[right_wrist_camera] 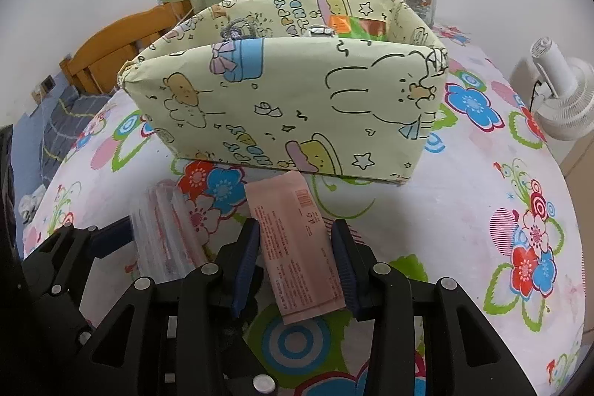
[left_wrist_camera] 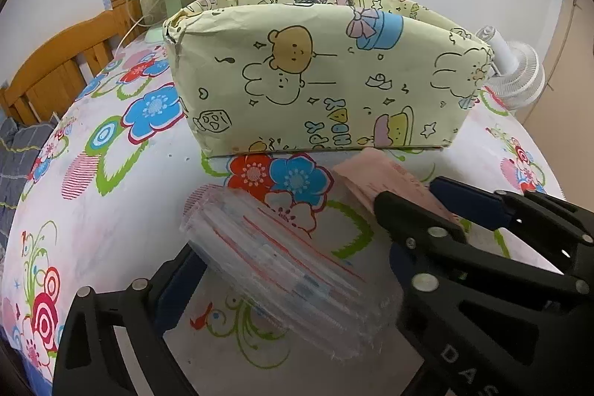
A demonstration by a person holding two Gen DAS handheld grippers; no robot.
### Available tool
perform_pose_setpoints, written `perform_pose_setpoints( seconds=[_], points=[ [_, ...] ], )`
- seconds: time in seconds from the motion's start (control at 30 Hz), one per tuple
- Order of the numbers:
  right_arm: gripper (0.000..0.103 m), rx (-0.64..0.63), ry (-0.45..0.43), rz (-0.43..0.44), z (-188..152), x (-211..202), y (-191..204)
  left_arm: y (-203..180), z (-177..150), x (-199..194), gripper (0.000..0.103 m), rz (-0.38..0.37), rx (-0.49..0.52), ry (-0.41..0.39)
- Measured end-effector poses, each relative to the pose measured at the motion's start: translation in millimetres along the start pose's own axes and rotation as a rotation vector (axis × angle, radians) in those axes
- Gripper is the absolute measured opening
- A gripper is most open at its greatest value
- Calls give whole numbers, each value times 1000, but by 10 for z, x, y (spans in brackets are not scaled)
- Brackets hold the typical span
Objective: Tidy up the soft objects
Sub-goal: 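Grasp the clear straw bag with the left tool while the right tool grasps the pink packet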
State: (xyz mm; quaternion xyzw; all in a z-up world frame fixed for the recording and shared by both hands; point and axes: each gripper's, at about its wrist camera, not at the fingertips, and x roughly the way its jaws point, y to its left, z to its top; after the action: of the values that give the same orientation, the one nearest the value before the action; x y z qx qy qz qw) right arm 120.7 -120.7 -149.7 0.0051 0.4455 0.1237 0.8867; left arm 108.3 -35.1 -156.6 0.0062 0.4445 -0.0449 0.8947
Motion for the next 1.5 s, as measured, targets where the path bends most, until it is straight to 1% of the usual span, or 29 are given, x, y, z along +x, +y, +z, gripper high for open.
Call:
perform_pose_setpoints(
  seconds=[0.2,0.4,0.47,0.53,0.63,0.67,0.73,0.77,0.83,0.93,1.2,1.5],
  points=[
    [43,1,3,3,19,28,2,14,19,17,90,-20,9,-19],
    [43,3,4,6,48,45,18,-1,43,37,78,-10,30,-35],
    [43,0,3,5,53,48,31,8,43,34,73,-11,29,-39],
    [43,-3,4,7,58,49,46,20,35,20,63,-7,27,-44],
    [43,-6,9,17,56,67,72,37,16,-10,55,-14,31,-47],
    [43,-6,11,18,59,77,88,42,9,-19,53,-16,35,-48],
    [43,-1,15,31,57,90,107,58,5,-31,47,-19,32,-47],
    [43,-2,15,31,54,92,120,62,2,-37,45,-20,33,-48],
    [43,-4,15,30,44,91,138,69,-5,-46,37,-24,37,-48],
    [43,-2,18,26,31,89,151,74,-21,-65,31,-37,40,-49],
    [43,7,12,3,-39,29,131,19,-84,-129,25,-55,54,-46],
    [43,39,-9,-11,-114,-123,28,-111,-129,-239,25,-66,77,-60]
  ],
)
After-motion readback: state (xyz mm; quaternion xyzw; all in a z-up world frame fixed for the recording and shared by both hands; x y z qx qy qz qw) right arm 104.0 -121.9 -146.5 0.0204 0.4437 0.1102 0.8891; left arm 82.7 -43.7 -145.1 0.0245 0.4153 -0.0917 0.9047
